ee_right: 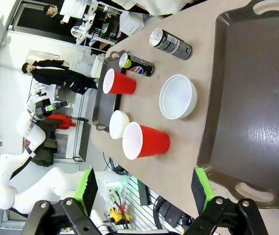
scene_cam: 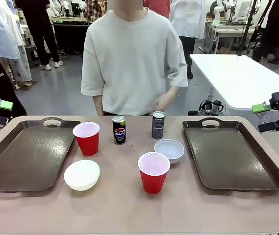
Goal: Prepare tableware on both trays.
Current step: Pick up a Picnic Bowl from the table and place it on a Handle tray.
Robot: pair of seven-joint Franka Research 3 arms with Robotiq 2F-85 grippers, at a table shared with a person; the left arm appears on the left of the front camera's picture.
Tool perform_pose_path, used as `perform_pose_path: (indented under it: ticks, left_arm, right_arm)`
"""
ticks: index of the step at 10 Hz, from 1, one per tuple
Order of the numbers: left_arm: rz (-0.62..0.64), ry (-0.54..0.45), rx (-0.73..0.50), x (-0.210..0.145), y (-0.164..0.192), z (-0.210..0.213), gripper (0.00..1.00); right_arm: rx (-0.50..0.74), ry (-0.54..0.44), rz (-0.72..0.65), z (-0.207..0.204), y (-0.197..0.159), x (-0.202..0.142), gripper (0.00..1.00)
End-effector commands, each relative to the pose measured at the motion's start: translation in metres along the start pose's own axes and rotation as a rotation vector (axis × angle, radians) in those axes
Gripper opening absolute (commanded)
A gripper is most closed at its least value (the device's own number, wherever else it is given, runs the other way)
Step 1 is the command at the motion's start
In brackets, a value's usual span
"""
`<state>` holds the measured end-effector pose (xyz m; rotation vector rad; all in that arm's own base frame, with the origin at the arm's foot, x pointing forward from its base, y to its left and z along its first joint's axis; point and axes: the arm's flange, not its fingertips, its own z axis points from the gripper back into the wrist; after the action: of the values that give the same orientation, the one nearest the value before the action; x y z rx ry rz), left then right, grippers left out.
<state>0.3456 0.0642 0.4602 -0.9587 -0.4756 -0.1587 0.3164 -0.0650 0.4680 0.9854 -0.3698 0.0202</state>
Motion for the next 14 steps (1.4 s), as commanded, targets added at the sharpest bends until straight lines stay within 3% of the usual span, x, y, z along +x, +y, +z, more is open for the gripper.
perform_pose_path:
  ticks: [1,8,11,14]
  left_arm:
    - [-0.008,-0.002,-0.013,0.0,0.001,0.0,1.0]
    - [0.0,0.002,-0.002,0.0,0.0,0.0,1.0]
    - [-0.107,0.135,0.212,0.012,-0.057,-0.046,1.0]
    - [-0.211,0.288,0.456,-0.01,-0.073,-0.121,1.0]
  right_arm:
    - [0.023,-0.008,0.004,-0.002,-0.001,0.003,1.0]
    - [0.023,-0.008,0.004,-0.002,-0.001,0.003,1.0]
    - [0.023,-0.008,0.004,-0.002,-0.001,0.003,1.0]
    - [0.023,-0.008,0.004,-0.002,-0.001,0.003,1.0]
